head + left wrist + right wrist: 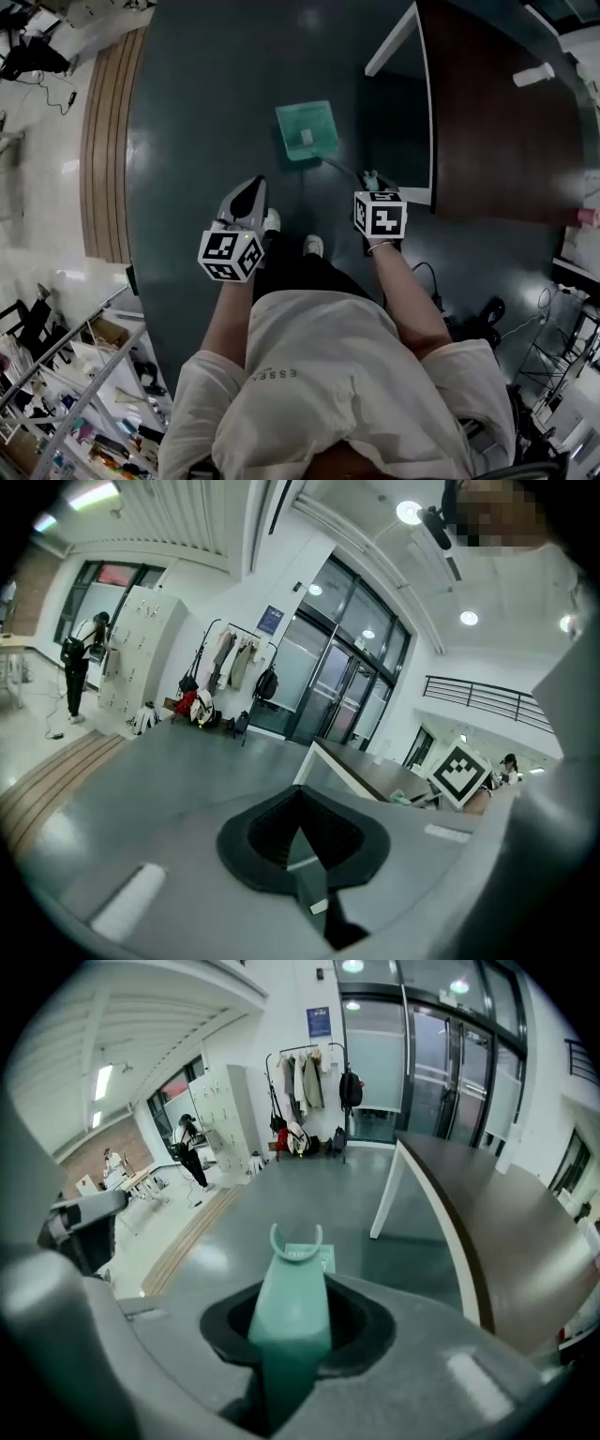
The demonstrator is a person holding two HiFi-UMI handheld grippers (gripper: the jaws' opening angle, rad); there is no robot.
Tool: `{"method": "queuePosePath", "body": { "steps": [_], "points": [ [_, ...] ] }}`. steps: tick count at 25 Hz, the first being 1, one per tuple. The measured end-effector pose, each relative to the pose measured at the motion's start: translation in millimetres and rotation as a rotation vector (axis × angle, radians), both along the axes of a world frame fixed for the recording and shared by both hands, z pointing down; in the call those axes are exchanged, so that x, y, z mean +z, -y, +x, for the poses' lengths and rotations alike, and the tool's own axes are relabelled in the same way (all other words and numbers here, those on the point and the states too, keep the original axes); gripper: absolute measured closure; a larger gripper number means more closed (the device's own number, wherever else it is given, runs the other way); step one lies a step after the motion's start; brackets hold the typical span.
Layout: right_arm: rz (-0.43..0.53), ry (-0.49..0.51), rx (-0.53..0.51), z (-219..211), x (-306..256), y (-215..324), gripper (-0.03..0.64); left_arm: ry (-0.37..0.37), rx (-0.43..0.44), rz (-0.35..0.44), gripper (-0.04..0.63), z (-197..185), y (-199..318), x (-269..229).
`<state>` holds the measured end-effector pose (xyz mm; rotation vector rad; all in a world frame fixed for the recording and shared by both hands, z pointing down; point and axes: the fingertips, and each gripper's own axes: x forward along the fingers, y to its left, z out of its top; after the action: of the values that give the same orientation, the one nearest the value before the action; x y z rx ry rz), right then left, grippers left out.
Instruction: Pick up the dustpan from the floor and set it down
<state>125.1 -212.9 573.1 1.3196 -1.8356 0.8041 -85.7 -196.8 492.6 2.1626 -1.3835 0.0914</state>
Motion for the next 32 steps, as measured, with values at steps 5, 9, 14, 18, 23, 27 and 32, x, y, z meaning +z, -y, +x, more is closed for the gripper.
{"method": "queuePosePath", "body": {
  "steps": [5,9,14,18,23,27,32],
  "points": [
    [0.068,0.044,-0.007,17.3,-44.8,1.6,0.543,0.042,-0.025,0.033,0.580,15.9,5.8,-26.8],
    [0.105,0.061,-0.005,25.2,-66.9,-10.3,0.543,0.092,-0.015,0.075,0.580,25.5,1.3,-50.8],
    [0.112,0.074,-0.015,15.6,-74.5,-23.2,0.543,0.122,-0.013,0.084,0.581,18.1,-7.0,-64.3],
    [0.094,0.078,-0.017,19.5,-70.8,-24.7,0.543,0.135,-0.016,0.073,0.581,21.3,-5.7,-64.7],
    [0.077,0.050,-0.030,19.2,-60.7,-27.2,0.543,0.124,-0.010,0.059,0.581,20.3,-3.9,-58.2],
    [0.054,0.028,-0.039,12.0,-48.8,-27.6,0.543,0.129,0.007,0.069,0.581,14.8,-5.1,-51.9],
    [-0.001,0.010,-0.024,9.3,-17.3,-14.4,0.543,0.125,0.032,0.104,0.581,15.0,5.7,-46.2]
  ]
}}
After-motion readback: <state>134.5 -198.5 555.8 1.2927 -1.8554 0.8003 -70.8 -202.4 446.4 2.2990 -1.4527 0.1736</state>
